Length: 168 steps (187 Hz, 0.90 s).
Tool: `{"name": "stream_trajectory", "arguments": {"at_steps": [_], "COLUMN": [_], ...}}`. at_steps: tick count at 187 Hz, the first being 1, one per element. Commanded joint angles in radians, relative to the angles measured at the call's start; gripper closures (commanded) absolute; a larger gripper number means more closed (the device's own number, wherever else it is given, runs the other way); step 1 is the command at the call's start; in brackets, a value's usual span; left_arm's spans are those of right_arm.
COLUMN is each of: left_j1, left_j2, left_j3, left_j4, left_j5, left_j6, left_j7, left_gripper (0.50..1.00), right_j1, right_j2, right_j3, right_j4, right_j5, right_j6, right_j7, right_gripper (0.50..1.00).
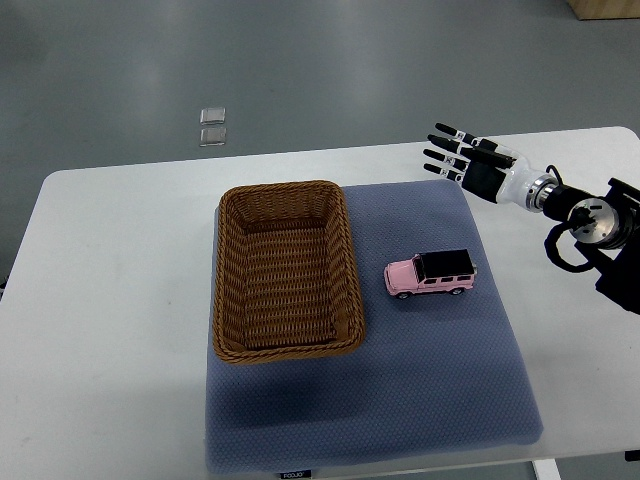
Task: Place pink car in brown basket
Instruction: 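Move the right hand toward the pink toy car, fingers open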
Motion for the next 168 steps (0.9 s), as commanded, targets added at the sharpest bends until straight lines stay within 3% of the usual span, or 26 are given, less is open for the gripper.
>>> {"name": "stream_trajectory", "arguments": {"at_steps": [1,63,88,133,168], "left_j1": [0.007,0.007,0.007,0.007,0.007], "left_j2": [0.0,0.0,0.0,0.0,0.0], "left_j3": [0.001,0.001,0.001,0.001,0.001], "left_j4": [-0.003,0.005,0.008,-0.002,0.0], "left_j5": [0.0,-0.002,-0.002,-0.002,-0.002], "left_j6": [-0.002,-0.001,0.001,0.001,0.001], "left_j7": [-0.001,-0.001,-0.001,-0.001,-0.001], "left_gripper": [0.5,0.5,0.5,0.5,0.5], "right_j1": [0.0,0.0,-0.001,0.002,-0.006], "right_j2": [-0.003,-0.02,-0.06,-0.121,-0.218], "right_j3": [-0.002,-0.014,-0.02,-0.019,-0.022], "right_j4": [-0.001,0.0,0.006,0.023,0.169], "right_j5": [-0.001,-0.006,-0.106,-0.524,-0.863], "right_j6": [0.006,0.018,0.094,0.117,0.117], "right_j7": [0.014,0.021,0.031,0.212,0.326], "right_gripper": [0.579,0.579,0.581,0.583,0.583]}}
